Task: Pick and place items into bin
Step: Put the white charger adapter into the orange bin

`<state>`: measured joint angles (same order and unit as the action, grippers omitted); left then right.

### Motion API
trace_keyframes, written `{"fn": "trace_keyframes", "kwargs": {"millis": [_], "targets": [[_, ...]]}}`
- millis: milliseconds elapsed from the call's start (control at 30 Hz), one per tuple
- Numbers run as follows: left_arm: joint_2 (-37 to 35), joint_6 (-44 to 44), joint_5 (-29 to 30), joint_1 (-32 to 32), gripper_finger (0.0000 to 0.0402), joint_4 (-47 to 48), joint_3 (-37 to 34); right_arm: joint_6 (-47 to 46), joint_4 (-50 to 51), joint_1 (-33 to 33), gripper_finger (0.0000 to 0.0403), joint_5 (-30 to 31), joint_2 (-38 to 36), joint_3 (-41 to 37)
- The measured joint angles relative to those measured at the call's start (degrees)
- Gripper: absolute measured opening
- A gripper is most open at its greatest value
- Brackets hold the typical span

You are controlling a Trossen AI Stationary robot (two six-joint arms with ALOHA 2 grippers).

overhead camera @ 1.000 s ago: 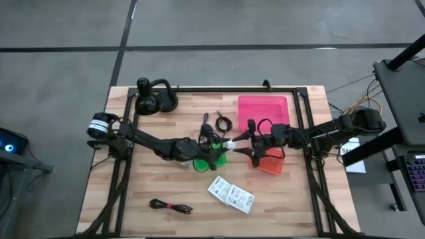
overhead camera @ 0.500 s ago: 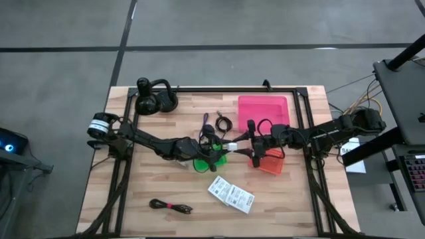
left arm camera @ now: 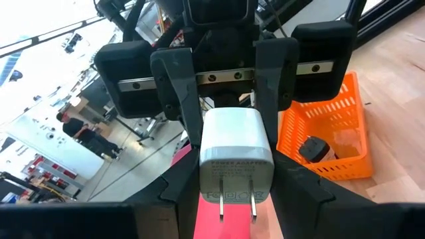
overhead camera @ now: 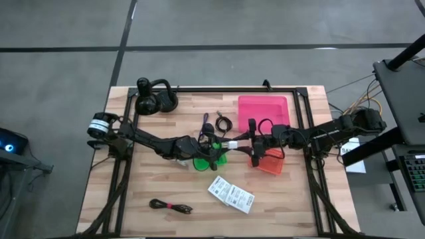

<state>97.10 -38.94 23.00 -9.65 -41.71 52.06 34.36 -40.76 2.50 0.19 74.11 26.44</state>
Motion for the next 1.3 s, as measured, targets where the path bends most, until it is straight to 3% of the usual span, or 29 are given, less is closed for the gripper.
{"fn": "trace_keyframes", "kwargs": {"millis": [267,533,700,833,1000,1300], "targets": [[0.0,-0.1,-0.1,0.1,0.0135,0.2,0.0,0.2,0.0,0.0,0.0138,0.0,0.0,0.0],[0.0,-0.6,0.3,0.0,0.0237,0.1,0.0,-2.8,-0.9,0.0,0.0138,0.1,0.0,0.0],[-0.7,-0.7,8.2,-0.4,0.0252,0.5,-0.1,-3.5,-1.0,-0.1,0.0138,1.5,0.1,0.0],[-2.9,1.0,11.8,-1.4,0.0254,7.9,-1.1,-5.4,-0.1,0.0,0.0138,5.7,0.1,0.0],[-7.8,9.7,12.7,-2.3,0.0255,18.6,-2.7,-9.9,0.8,0.0,0.0138,9.2,-0.5,0.0],[-15.3,18.0,13.8,-3.3,0.0255,35.7,-3.4,-23.6,11.8,1.4,0.0138,15.2,-6.3,0.0]]}}
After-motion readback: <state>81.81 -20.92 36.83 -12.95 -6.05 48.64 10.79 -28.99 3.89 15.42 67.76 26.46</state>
